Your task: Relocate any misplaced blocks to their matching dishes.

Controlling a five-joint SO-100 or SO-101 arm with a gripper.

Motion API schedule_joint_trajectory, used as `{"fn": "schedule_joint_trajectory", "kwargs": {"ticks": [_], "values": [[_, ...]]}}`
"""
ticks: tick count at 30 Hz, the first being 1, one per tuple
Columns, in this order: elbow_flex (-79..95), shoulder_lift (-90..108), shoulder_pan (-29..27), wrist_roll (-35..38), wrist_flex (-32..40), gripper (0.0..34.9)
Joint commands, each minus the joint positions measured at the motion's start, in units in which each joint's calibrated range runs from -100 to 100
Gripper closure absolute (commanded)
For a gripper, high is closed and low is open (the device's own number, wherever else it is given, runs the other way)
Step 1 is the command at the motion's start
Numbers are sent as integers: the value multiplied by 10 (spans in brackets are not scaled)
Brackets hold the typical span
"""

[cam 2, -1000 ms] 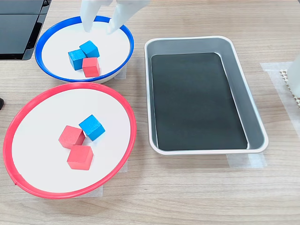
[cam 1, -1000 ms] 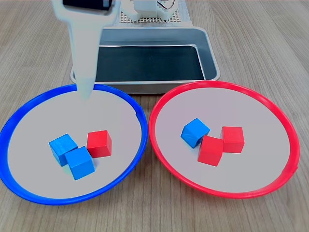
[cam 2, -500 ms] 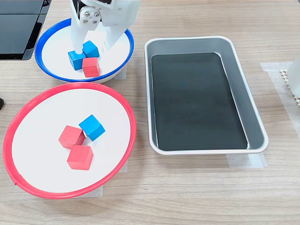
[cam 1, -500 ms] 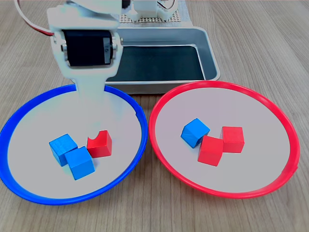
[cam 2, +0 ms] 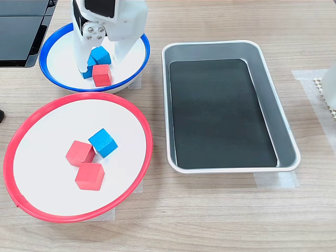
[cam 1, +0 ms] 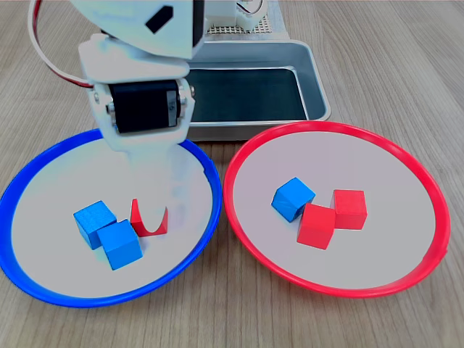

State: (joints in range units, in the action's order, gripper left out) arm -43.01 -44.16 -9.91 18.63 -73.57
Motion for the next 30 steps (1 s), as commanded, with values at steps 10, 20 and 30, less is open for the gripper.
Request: {"fn": "schedule_joint_trajectory", "kwargs": {"ticks": [10, 20, 30], "values": [[-45, -25, -10, 2, 1, 203], [-52, -50, -15, 2, 25, 216], [-40, -50, -6, 5, 38, 270]]}}
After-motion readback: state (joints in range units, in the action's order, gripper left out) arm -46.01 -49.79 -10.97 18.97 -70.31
